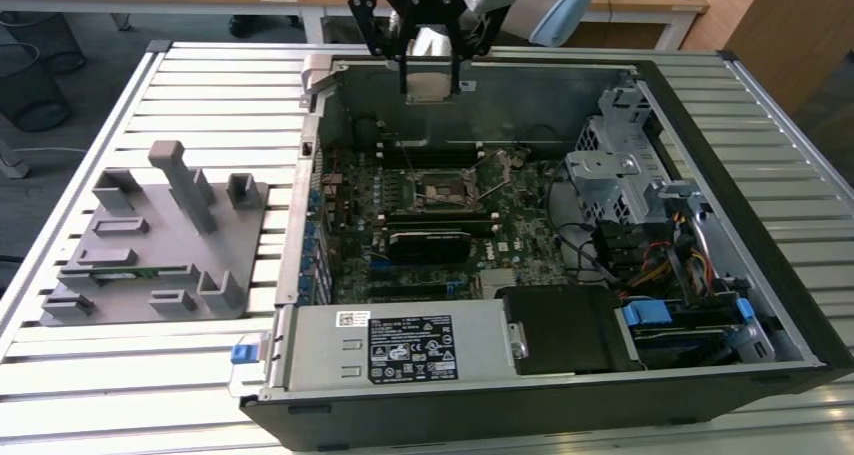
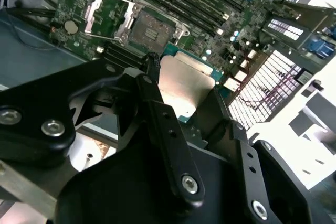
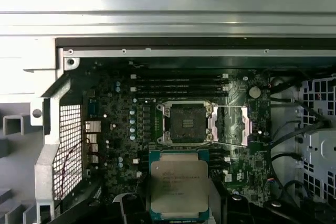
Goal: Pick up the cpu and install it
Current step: 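Pick up the cpu and move it towards the insertion slot, then place the cpu into insertion slot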
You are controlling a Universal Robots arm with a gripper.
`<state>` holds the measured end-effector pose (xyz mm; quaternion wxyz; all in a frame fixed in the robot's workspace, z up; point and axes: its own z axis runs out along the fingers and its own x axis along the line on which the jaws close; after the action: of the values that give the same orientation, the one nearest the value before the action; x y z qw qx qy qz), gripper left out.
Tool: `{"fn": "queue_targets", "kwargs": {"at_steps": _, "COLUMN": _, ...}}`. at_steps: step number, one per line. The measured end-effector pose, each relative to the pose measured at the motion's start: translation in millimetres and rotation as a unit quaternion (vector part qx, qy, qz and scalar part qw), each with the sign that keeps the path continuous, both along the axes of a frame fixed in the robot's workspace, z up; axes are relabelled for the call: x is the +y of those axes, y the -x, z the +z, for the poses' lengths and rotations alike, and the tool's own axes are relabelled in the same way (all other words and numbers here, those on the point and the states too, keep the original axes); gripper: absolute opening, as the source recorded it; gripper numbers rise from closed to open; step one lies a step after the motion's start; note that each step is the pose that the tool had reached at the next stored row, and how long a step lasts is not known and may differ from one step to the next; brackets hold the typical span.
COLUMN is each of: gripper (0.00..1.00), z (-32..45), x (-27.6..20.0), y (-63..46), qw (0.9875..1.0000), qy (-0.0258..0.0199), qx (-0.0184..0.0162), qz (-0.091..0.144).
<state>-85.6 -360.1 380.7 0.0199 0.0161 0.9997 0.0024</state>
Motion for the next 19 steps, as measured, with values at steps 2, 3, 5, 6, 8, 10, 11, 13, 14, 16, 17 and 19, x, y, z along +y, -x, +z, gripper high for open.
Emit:
{"fn": "queue_targets", "kwargs": {"at_steps": 2, "gripper": 0.53, "z": -0.5, "x": 0.0, "y": -4.8, "qw": 1.0000, "qy": -0.0001, "qx": -0.0001, "qz": 0.000}}
{"fn": "queue_targets", "kwargs": {"at_steps": 3, "gripper": 0.53, "z": -0.6, "x": 0.0, "y": -7.6, "qw": 1.0000, "qy": -0.0001, "qx": 0.0000, "qz": 0.000}}
{"fn": "queue_targets", "kwargs": {"at_steps": 5, "gripper": 0.53, "z": -0.9, "x": 0.0, "y": -13.5, "qw": 1.0000, "qy": -0.0001, "qx": 0.0000, "qz": 0.000}}
{"fn": "queue_targets", "kwargs": {"at_steps": 6, "gripper": 0.53, "z": -1.0, "x": 0.0, "y": -16.3, "qw": 1.0000, "qy": -0.0001, "qx": 0.0000, "qz": 0.000}}
{"fn": "queue_targets", "kwargs": {"at_steps": 8, "gripper": 0.53, "z": -1.1, "x": -0.1, "y": -21.6, "qw": 1.0000, "qy": -0.0001, "qx": 0.0000, "qz": 0.000}}
{"fn": "queue_targets", "kwargs": {"at_steps": 10, "gripper": 0.53, "z": -1.2, "x": -0.2, "y": -26.3, "qw": 1.0000, "qy": -0.0001, "qx": 0.0000, "qz": 0.000}}
{"fn": "queue_targets", "kwargs": {"at_steps": 11, "gripper": 0.53, "z": -1.3, "x": -0.2, "y": -27.7, "qw": 1.0000, "qy": -0.0001, "qx": 0.0000, "qz": 0.000}}
{"fn": "queue_targets", "kwargs": {"at_steps": 13, "gripper": 0.53, "z": -1.9, "x": -0.2, "y": -28.8, "qw": 1.0000, "qy": -0.0002, "qx": -0.0001, "qz": -0.007}}
{"fn": "queue_targets", "kwargs": {"at_steps": 14, "gripper": 0.53, "z": -2.3, "x": -0.2, "y": -28.8, "qw": 0.9999, "qy": -0.0001, "qx": -0.0001, "qz": -0.015}}
{"fn": "queue_targets", "kwargs": {"at_steps": 16, "gripper": 0.53, "z": -3.1, "x": -0.2, "y": -28.9, "qw": 0.9994, "qy": -0.0001, "qx": 0.0000, "qz": -0.033}}
{"fn": "queue_targets", "kwargs": {"at_steps": 17, "gripper": 0.53, "z": -3.5, "x": -0.1, "y": -28.9, "qw": 0.9991, "qy": -0.0001, "qx": 0.0000, "qz": -0.042}}
{"fn": "queue_targets", "kwargs": {"at_steps": 19, "gripper": 0.53, "z": -4.5, "x": -0.2, "y": -28.9, "qw": 0.9981, "qy": -0.0001, "qx": 0.0000, "qz": -0.061}}
